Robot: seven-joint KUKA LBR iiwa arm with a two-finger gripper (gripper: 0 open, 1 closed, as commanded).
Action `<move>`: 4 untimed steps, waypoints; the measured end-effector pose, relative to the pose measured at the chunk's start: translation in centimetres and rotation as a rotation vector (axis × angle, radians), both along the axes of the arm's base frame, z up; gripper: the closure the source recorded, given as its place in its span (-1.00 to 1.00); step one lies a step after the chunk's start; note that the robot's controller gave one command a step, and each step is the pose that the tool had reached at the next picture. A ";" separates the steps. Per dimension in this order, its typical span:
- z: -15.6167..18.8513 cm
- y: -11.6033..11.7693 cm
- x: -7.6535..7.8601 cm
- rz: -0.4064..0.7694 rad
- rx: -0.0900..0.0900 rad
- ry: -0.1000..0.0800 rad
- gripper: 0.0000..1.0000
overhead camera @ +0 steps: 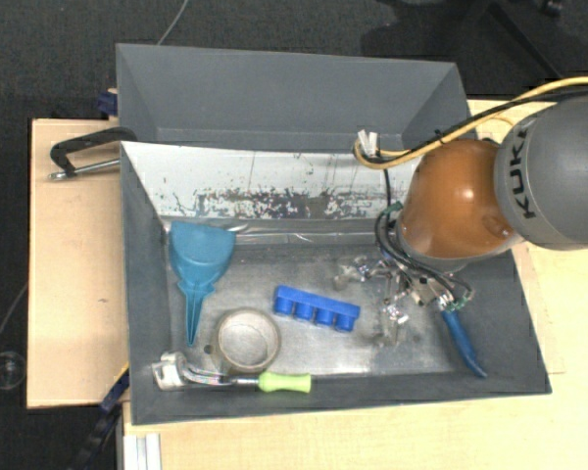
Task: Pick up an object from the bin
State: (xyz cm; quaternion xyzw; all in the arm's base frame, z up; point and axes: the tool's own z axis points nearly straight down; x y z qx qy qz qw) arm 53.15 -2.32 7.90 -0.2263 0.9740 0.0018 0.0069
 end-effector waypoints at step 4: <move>-0.7 3.6 2.6 -0.500 0.007 0.000 1.00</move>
Offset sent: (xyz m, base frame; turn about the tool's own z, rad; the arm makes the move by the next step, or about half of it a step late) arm 0.0056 0.0766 -0.0090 -0.3628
